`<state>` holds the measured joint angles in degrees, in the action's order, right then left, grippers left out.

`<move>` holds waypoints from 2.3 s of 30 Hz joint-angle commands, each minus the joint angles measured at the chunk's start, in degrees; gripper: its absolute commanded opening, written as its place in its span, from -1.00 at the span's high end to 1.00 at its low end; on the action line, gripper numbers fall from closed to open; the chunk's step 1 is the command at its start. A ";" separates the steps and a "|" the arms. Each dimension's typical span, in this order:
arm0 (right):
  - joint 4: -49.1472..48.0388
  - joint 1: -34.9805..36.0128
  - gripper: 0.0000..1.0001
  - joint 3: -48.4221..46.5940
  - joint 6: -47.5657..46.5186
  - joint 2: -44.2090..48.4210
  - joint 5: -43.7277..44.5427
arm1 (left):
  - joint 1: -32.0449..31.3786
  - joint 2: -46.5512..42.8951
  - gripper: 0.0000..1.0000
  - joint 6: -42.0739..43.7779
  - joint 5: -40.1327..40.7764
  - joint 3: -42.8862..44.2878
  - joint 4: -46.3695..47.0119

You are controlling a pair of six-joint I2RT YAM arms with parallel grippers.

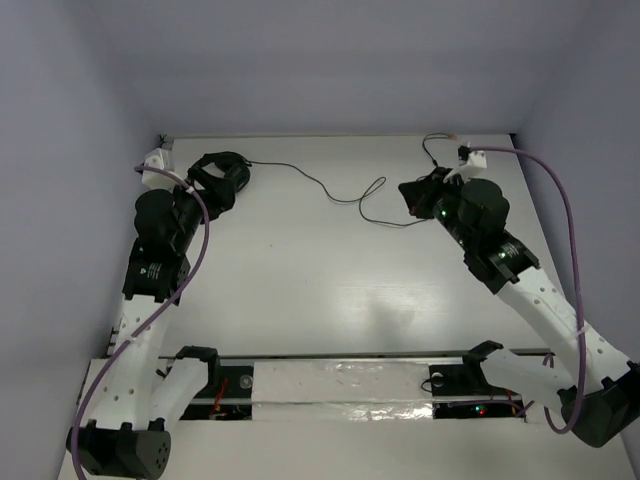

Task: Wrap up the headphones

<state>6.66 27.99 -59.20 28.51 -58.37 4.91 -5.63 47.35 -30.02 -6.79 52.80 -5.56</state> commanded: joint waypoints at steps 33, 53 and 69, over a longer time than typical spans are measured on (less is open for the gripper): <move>-6.04 3.65 0.90 7.87 2.43 5.46 -13.78 | 16.70 61.10 0.04 9.28 12.41 34.57 -5.78; -7.88 4.71 0.60 6.91 1.19 0.80 -13.34 | 16.70 79.47 -0.02 15.17 9.95 47.66 -5.94; -7.89 4.71 0.61 5.85 0.93 0.45 -10.18 | 16.18 85.19 0.61 18.33 11.44 51.27 -8.06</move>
<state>1.91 32.32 -51.57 30.24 -58.61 -6.79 10.90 131.57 -12.51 4.43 102.74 -12.86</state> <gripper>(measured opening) 0.196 0.213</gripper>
